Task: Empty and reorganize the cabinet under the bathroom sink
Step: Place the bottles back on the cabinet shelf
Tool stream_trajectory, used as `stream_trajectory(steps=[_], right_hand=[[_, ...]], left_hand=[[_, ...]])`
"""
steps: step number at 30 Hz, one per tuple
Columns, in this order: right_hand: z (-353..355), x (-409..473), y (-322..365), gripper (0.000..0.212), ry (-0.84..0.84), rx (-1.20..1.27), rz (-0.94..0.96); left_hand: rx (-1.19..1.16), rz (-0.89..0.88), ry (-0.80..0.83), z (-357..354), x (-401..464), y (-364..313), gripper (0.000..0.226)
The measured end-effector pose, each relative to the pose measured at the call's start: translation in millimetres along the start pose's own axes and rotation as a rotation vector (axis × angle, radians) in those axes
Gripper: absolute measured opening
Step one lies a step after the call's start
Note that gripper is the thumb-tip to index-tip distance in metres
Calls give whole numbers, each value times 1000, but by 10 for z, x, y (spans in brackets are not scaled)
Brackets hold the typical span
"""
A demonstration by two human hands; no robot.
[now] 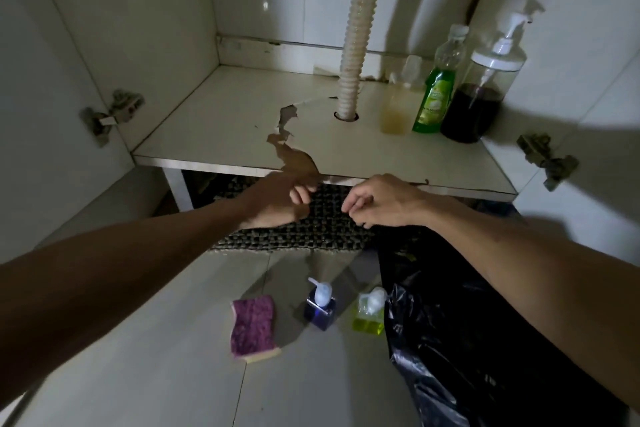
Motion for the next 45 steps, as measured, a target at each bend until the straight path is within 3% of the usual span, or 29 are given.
stream_trajectory(steps=[3,5,9,11,14,18,22,26,32,37,41,45], right_hand=[[-336,-95,-7,43,266,-87,-123],[-574,-192,-32,68,399,-169,-180],[-882,-346,-166,121,512,-360,-286],[-937,-401,-219,111,505,-495,-292],[-984,-435,-271,66,453,-573,-246],[-953,-457,-257,40,355,-570,-194],[-592,-475,-165,43,260,-473,-177],[82,-542,-204,45,150,-51,-232],[1225,-911,-393,29,-194,217,-246],[1537,-1050,-639,40,-465,129,-289],[1603,-989,-824,52,-510,-204,-370],[1584,-928,-1109,53,-542,-143,-427]], left_hand=[[174,92,264,-309,-253,119,59],[238,110,420,-548,-402,184,82],[231,105,480,-980,-517,272,92],[238,70,460,-1130,-543,251,77],[276,5,405,-1280,-532,217,43],[318,-2,332,-1289,-487,178,30],[236,-7,248,-1072,-403,96,27],[26,-22,157,-658,-253,-157,23],[-57,-18,-131,117,222,-763,33],[-164,4,-303,273,790,-1182,46],[-175,47,-306,15,1212,-1305,51],[-231,101,-318,-202,1470,-1327,49]])
Point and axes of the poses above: each hand's wrist, its own x-axis towards the middle knuckle, its own z-axis out of the back of the hand, y = z × x, the point moved 5 cm from there along x, towards the middle knuckle, and after that the axes turned 6 degrees about y, right-handed, at the moved point
